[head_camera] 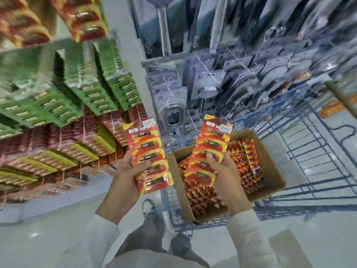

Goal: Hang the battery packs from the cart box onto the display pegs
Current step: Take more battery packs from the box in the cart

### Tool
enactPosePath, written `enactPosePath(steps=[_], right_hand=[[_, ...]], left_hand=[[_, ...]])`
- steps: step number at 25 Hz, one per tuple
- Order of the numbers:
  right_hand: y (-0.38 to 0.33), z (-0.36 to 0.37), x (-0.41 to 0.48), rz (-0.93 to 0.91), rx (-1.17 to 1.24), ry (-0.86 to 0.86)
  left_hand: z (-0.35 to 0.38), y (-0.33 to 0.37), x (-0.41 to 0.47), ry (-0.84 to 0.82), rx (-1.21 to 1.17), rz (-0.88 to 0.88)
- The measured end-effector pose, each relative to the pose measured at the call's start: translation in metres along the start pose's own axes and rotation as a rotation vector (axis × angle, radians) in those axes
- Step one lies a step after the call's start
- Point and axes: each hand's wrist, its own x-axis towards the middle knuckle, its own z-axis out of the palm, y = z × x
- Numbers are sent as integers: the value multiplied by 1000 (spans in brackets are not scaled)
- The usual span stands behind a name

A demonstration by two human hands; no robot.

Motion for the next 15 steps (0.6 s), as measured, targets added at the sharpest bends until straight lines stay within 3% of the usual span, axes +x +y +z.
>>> enactPosePath(steps=[5,9,15], right_hand=[[-31,101,-15,-16,-87,-265],[-29,179,-27,-42,-134,-376],[2,302,-36,-53,-164,-381]], left_hand=[[-37,58,-43,147,-123,190],[-73,104,-67,249,-109,300],[-159,180,-95,328,-111,405]])
